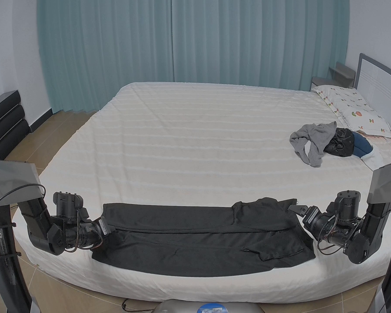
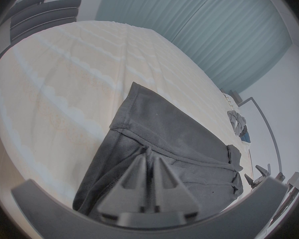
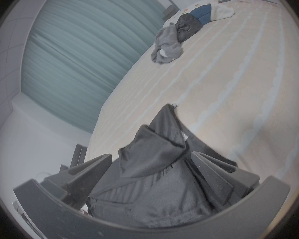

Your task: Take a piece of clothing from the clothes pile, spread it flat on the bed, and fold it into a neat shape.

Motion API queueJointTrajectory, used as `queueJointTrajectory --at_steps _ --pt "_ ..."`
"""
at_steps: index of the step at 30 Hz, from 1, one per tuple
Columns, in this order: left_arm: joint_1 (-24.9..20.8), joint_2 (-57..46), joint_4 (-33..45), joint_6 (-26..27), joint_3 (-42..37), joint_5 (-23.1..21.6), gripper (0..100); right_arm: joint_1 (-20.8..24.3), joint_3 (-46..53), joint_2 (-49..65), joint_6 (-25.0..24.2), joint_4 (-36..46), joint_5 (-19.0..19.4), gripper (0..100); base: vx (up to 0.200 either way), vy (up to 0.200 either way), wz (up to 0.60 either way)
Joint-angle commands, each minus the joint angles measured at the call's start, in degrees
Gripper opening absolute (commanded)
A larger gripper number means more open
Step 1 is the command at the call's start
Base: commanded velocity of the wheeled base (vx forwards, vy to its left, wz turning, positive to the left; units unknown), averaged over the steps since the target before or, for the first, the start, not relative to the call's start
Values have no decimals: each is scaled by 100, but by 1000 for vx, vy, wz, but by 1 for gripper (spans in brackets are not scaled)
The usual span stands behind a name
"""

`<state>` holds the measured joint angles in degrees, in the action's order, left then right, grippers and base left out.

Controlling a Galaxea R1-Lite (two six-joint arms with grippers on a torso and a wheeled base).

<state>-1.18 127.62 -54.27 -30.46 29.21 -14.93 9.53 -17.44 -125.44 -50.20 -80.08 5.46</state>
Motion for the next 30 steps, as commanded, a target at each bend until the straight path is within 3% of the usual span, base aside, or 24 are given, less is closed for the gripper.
queueJointTrajectory --at_steps 1,7,10,21,27,28,30 --pt "83 -18 -4 -12 -56 8 0 22 75 -200 204 1 219 100 0 0 0" --pt "101 -71 -4 -21 -135 -1 0 -30 48 -472 634 1 517 100 0 0 0" --pt "92 -106 -4 -21 -152 -1 0 -136 -5 -587 845 1 869 100 0 0 0" --pt "92 -106 -13 -21 -205 -1 0 -171 -40 -745 1548 -8 886 100 0 0 0" --pt "92 -115 -4 -30 -196 8 0 -197 -110 -921 1584 -16 895 100 0 0 0" --pt "92 -115 -4 -30 -196 8 0 -197 -110 -956 1592 -16 895 0 0 0 0" --pt "101 -106 -4 -39 -179 8 0 -206 -101 -965 1601 -16 895 0 0 0 0"
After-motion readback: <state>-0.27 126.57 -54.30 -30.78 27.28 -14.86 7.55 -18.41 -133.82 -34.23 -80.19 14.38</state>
